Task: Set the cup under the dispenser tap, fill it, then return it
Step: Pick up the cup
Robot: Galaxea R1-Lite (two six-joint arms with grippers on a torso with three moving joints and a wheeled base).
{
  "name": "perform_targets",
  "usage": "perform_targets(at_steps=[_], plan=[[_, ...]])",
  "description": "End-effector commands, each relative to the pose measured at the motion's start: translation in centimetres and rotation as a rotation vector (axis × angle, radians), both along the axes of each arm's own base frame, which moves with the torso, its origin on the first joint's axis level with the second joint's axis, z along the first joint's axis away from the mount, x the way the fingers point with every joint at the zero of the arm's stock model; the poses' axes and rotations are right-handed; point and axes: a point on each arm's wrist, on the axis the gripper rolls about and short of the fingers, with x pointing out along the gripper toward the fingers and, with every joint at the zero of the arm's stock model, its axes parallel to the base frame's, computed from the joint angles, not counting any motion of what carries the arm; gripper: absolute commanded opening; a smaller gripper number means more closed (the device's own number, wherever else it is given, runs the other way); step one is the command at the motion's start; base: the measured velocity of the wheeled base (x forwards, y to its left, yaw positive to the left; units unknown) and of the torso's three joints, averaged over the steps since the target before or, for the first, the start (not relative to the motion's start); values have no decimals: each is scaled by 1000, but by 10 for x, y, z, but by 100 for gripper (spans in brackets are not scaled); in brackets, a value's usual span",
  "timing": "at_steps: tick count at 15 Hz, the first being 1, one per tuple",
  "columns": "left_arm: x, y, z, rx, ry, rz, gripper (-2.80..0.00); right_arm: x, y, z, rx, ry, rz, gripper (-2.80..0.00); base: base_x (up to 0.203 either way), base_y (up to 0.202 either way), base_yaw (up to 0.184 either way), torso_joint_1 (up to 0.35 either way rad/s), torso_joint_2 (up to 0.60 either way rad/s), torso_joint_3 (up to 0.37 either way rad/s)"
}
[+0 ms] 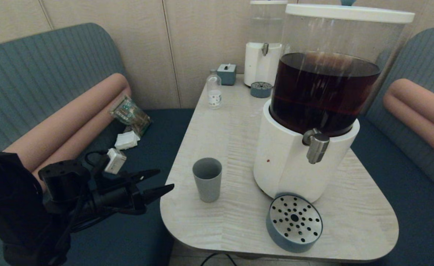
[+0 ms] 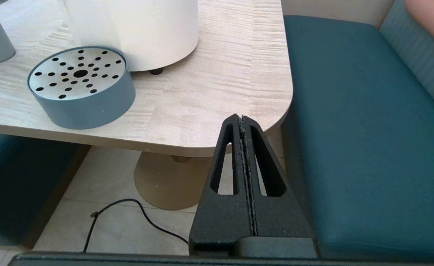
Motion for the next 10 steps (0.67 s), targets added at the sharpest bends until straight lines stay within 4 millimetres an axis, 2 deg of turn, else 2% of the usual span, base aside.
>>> perform_targets(at_steps=[1, 6, 10], plan=[[8, -4, -14, 1, 32, -18, 0, 0, 0, 0, 0, -1, 0, -280, 0, 0, 0, 0, 0, 0], [21, -22, -26, -6, 41, -93, 0, 0, 0, 0, 0, -1, 0, -280, 0, 0, 0, 0, 0, 0], [20, -48, -21, -17, 29, -172, 0, 0, 0, 0, 0, -1, 0, -280, 0, 0, 0, 0, 0, 0]])
